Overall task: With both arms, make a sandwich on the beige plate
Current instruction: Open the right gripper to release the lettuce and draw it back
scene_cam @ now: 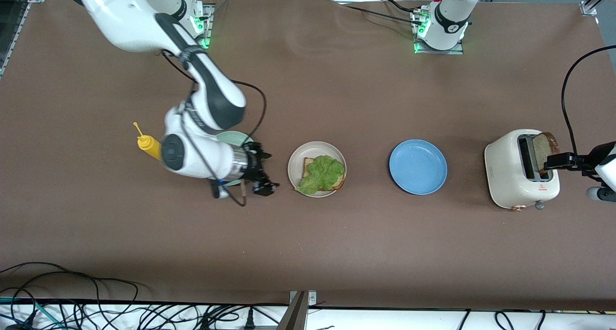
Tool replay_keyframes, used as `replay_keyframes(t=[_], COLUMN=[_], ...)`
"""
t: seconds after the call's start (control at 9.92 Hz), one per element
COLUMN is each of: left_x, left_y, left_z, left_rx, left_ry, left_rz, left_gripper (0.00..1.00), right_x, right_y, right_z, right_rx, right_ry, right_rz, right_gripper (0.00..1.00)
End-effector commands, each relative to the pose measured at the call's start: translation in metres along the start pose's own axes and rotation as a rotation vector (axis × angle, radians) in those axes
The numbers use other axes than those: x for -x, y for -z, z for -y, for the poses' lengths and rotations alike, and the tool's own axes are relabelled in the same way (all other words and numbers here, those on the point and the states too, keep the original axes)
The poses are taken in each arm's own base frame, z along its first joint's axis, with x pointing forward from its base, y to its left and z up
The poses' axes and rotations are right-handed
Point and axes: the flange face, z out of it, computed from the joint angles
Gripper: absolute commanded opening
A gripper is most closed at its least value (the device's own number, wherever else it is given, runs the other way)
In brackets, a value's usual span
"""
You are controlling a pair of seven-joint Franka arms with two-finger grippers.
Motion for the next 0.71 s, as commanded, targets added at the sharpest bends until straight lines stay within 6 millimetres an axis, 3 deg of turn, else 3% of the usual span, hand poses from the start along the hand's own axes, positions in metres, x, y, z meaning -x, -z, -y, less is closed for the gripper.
replay_keyframes(t=[0.0, 0.2, 0.6], left_x=[0.002, 0.002, 0.002], left_y=[0.003, 0.003, 0.003], left_z=[0.000, 0.000, 0.000], left_rx=[-0.028, -0.028, -0.028], left_ry=[-0.010, -0.010, -0.010], left_rz=[0.004, 0.004, 0.004], left_gripper=[1.00, 1.00, 1.00], right_x=[-0.037, -0.076, -0.146], right_y=[0.082, 0.135, 0.199], right_z=[-0.001, -0.009, -0.027], right_rx=[-0.041, -0.062, -0.085], right_ry=[0.238, 0.336, 0.691], right_rz=[-0.142, -0.183, -0.241], right_gripper=[1.00, 1.00, 1.00])
